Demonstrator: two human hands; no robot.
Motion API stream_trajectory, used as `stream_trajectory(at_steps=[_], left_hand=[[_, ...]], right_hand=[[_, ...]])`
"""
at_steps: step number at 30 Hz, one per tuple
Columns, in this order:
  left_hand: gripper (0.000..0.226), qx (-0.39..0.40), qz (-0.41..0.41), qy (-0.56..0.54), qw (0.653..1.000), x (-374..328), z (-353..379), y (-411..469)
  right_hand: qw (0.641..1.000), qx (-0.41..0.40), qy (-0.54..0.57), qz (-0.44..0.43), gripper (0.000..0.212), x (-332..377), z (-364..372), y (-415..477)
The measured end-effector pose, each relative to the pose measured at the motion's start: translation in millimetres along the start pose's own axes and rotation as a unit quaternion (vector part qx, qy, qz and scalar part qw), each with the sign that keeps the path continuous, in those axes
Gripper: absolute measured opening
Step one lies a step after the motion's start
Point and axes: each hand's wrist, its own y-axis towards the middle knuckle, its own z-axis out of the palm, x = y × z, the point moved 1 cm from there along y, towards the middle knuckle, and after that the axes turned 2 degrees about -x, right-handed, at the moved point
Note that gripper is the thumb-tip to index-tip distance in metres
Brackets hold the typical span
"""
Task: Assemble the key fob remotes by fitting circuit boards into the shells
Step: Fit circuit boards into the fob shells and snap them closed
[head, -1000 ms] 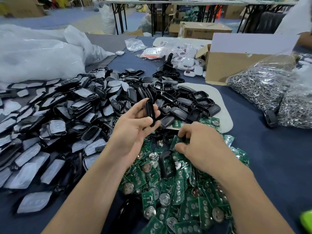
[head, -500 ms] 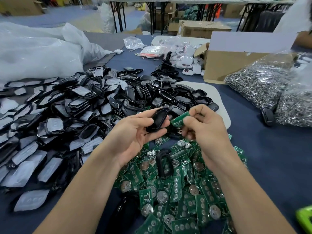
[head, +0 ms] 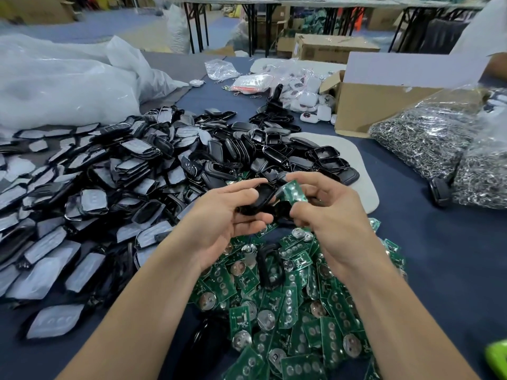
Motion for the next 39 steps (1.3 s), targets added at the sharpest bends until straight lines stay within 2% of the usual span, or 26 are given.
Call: stream_trajectory(at_steps=[3,7,10,15,19,22,28,32,39], left_hand=[[0.038,0.042,-0.012,0.006,0.999,0,-1,-1],[0.045,0.046,0.009,0.048,0.998,3,3,0],[0.051,0.038,0.033,0.083,0.995,7,4,1],[0.064,0.077,0.029,0.085,0.993,9,4,1],[0.069,0.085,0.029,0.067,0.994,9,6,1],[0.070,0.099,0.036,0.064,0.992,9,6,-1],[0.068,0.116,0.035,0.079,0.989,8,8,-2],[0.065,0.090,0.036,0.096,0.991,9,7,-2],[0.046,0.029,0.068,0.112,0.991,16,11,1]], right_hand=[[1.000,-0.022,0.014,0.012,0.054,-3,-1,2],[0.998,-0.056,0.024,0.005,0.036,-3,-1,3],[0.998,-0.062,0.019,-0.016,0.038,-2,-3,4],[0.996,-0.058,-0.029,-0.057,0.030,2,-1,1],[0.994,-0.080,-0.049,-0.056,0.016,0,4,-3],[0.989,-0.103,-0.075,-0.072,0.012,-1,6,-5],[0.979,-0.120,-0.143,-0.084,0.019,-1,9,-5],[0.972,-0.115,-0.178,-0.103,0.024,0,9,-6],[0.958,-0.112,-0.237,-0.119,0.022,-2,12,-6]])
